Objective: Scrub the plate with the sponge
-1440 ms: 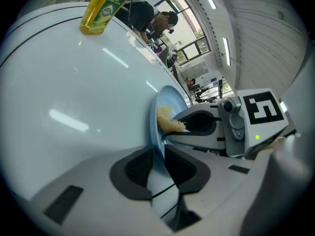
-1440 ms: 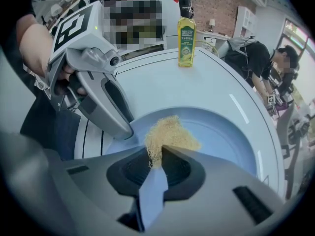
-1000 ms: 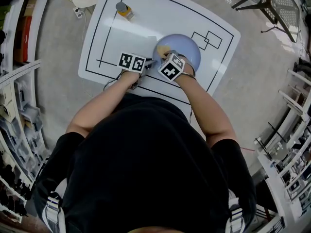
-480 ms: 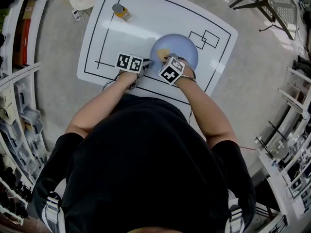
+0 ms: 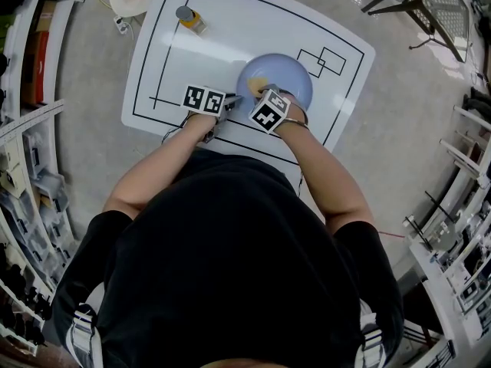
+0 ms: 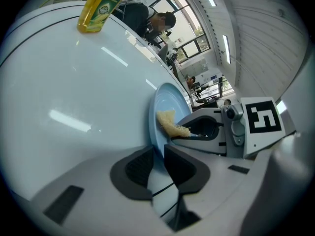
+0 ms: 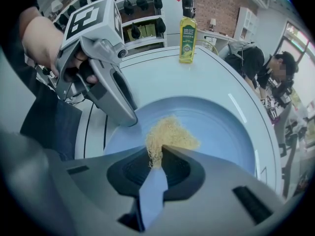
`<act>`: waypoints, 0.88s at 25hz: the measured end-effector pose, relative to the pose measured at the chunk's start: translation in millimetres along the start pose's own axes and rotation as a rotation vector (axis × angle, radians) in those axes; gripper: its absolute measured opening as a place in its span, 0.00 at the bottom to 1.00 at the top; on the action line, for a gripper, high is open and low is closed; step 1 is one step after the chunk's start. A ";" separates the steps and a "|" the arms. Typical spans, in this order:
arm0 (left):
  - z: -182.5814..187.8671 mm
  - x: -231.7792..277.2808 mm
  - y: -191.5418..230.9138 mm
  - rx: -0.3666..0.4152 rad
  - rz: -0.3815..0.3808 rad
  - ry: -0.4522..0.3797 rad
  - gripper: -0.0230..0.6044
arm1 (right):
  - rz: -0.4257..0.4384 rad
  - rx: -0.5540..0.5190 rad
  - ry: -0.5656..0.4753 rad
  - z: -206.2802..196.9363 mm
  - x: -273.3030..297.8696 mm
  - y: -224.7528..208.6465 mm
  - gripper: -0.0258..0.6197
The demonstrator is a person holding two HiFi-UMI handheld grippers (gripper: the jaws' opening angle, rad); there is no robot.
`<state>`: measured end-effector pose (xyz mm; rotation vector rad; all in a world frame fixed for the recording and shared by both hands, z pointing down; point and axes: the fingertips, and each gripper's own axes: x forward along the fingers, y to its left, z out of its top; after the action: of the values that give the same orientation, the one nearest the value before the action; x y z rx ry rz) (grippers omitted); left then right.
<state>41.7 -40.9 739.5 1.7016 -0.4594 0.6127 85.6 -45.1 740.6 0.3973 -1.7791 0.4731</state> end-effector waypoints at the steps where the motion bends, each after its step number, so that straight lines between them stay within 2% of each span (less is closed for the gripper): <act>1: -0.2 -0.2 -0.1 0.000 0.000 0.001 0.16 | 0.000 0.003 -0.001 0.3 -0.1 -0.4 0.13; 22: -0.9 0.9 -1.0 0.000 -0.004 -0.001 0.16 | -0.081 0.110 -0.026 -8.1 -7.5 -51.0 0.13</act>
<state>42.9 -39.8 739.4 1.7023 -0.4563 0.6087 119.7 -84.6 740.8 0.5527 -1.7600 0.5110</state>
